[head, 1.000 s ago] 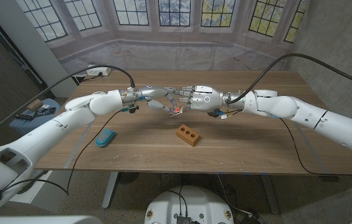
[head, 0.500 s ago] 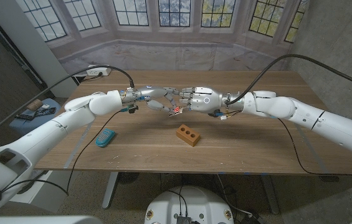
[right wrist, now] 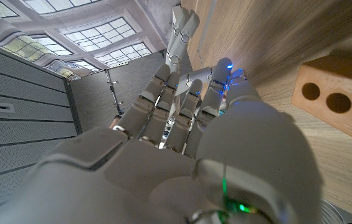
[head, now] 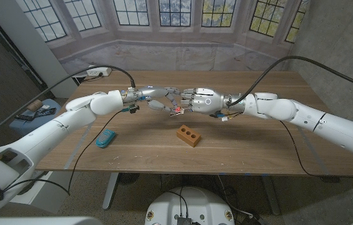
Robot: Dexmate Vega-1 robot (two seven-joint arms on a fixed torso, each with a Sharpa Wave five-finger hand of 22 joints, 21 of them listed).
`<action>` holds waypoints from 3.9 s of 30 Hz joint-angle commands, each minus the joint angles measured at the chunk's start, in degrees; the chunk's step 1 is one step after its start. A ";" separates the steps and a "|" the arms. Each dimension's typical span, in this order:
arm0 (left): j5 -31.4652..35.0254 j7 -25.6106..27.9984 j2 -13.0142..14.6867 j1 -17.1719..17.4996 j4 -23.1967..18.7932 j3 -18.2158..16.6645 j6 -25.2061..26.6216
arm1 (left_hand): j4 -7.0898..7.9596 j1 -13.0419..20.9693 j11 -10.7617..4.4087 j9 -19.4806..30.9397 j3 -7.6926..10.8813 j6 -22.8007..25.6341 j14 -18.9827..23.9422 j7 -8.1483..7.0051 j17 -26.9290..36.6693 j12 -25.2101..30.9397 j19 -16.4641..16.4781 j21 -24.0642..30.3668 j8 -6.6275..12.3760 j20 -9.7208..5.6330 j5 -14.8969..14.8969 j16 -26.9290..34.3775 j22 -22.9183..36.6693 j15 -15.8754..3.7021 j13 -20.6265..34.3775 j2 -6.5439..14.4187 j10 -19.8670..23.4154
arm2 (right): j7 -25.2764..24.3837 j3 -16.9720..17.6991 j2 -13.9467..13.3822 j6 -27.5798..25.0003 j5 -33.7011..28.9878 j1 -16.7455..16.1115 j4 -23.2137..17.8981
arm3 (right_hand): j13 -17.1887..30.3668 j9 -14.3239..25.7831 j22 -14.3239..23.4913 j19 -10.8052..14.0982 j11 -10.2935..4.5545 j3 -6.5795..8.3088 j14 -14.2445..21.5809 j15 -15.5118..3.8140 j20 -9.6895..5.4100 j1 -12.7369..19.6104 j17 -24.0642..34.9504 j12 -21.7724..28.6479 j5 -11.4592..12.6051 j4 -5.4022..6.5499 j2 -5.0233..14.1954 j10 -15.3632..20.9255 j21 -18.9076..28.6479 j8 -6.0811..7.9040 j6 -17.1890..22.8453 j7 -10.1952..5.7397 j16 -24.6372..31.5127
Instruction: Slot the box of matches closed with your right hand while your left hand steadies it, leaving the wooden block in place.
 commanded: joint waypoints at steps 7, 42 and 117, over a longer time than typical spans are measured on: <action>0.32 0.25 0.41 1.23 -2.16 -0.36 0.99 | -0.16 0.31 -0.06 0.28 0.00 0.42 0.33 0.04 0.04 -0.18 0.21 0.08 0.31 0.28 -0.17 -0.04 0.24 0.11 0.13 0.66 0.39 | 1.09 1.12 -0.70 -0.48 0.14 -1.12 -2.02 | 0.09 0.13 0.11 -0.04 -0.11 -0.09 0.65 -9.27 -6.25 -0.13 0.12 -0.15 0.23 -0.06 0.46 0.53 -0.02 -0.14 0.07 -0.34 -0.19; 0.40 0.49 0.79 2.02 -2.89 -0.71 1.02 | -0.15 0.30 0.13 0.30 0.04 0.38 0.38 0.08 0.04 -0.13 0.22 0.07 0.28 0.20 -0.16 -0.04 0.24 0.08 0.13 0.72 0.58 | 2.05 1.71 0.03 -2.36 0.68 -3.30 -2.18 | 0.09 0.12 0.11 -0.12 0.04 -0.27 0.78 -9.30 -6.29 -0.17 0.22 -0.21 0.30 -0.09 0.51 0.57 -0.04 -0.07 0.19 -0.43 -0.46; 1.94 1.91 -0.54 0.57 0.09 0.12 -1.34 | -0.16 0.27 0.49 0.31 0.11 0.51 0.34 -0.08 0.04 -0.14 0.15 0.05 0.31 0.33 -0.18 -0.06 0.24 0.21 0.14 0.81 0.69 | 5.76 2.72 2.03 -6.37 2.37 -7.13 -3.89 | 0.10 0.11 0.12 -0.24 0.25 -0.69 0.70 -9.16 -6.03 -0.34 0.36 -0.44 0.45 -0.11 0.45 0.02 -0.06 -0.24 -0.27 -0.66 -1.14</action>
